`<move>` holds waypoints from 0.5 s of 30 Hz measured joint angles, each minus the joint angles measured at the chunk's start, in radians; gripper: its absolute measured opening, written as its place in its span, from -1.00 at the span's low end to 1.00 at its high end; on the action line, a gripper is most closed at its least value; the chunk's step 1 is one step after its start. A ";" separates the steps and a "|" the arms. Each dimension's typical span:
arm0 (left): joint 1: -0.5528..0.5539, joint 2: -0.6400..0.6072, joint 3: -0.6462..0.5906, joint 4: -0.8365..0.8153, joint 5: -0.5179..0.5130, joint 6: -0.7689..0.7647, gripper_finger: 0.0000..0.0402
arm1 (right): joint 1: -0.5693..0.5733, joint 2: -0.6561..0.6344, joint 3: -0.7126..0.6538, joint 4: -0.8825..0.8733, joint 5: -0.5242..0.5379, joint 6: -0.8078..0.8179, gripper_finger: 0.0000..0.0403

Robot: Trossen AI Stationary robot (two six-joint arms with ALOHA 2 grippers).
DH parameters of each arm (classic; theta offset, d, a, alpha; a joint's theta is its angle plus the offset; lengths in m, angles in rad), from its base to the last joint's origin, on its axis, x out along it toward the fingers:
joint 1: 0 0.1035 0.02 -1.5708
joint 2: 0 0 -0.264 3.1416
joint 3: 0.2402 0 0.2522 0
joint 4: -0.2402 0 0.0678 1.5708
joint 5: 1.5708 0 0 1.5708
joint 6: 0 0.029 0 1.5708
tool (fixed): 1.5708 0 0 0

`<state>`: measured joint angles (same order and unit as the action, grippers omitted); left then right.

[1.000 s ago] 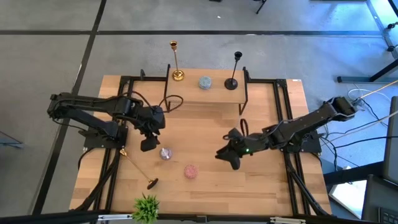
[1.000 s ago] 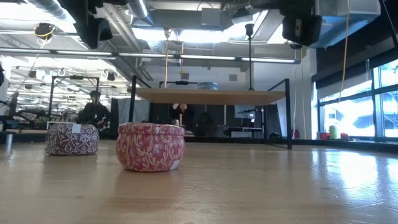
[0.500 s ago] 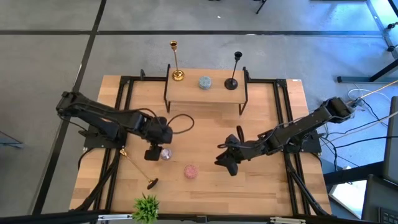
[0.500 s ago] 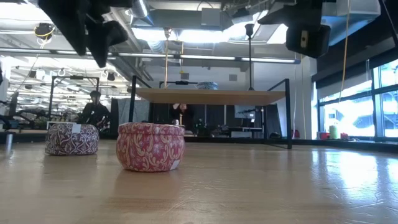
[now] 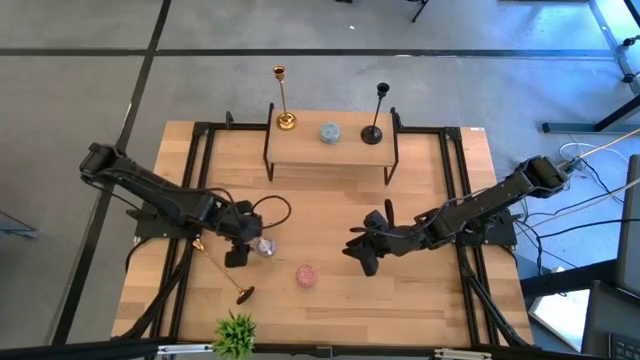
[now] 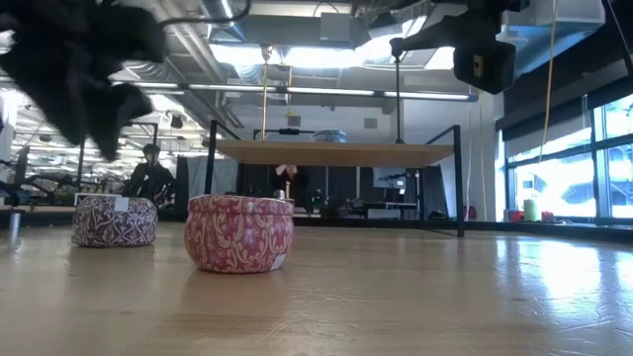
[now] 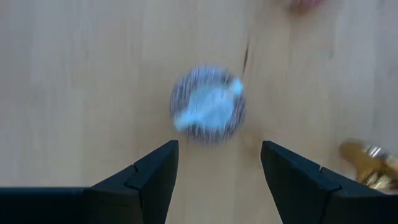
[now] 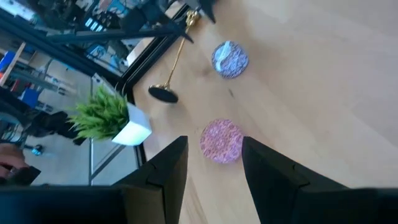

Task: Pick & Place candle stick holders
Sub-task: Put the red scented candle on the shelf

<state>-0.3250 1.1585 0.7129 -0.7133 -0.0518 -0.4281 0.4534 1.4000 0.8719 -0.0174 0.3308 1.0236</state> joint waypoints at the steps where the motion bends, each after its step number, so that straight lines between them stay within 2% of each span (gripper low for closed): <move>1: -0.010 -0.006 -0.013 -0.009 0.000 -0.022 0.13 | 0.000 0.000 0.000 0.000 0.009 -0.005 -0.23; 8: -0.062 -0.001 -0.040 0.002 -0.037 -0.100 0.30 | -0.003 0.000 0.000 -0.001 0.020 -0.014 -0.18; 15: -0.038 0.030 -0.040 0.060 -0.057 -0.004 0.55 | -0.007 0.000 0.000 -0.019 0.043 -0.009 0.03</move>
<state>-0.3631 1.1887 0.6731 -0.6534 -0.1091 -0.4323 0.4465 1.3998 0.8719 -0.0367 0.3739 1.0147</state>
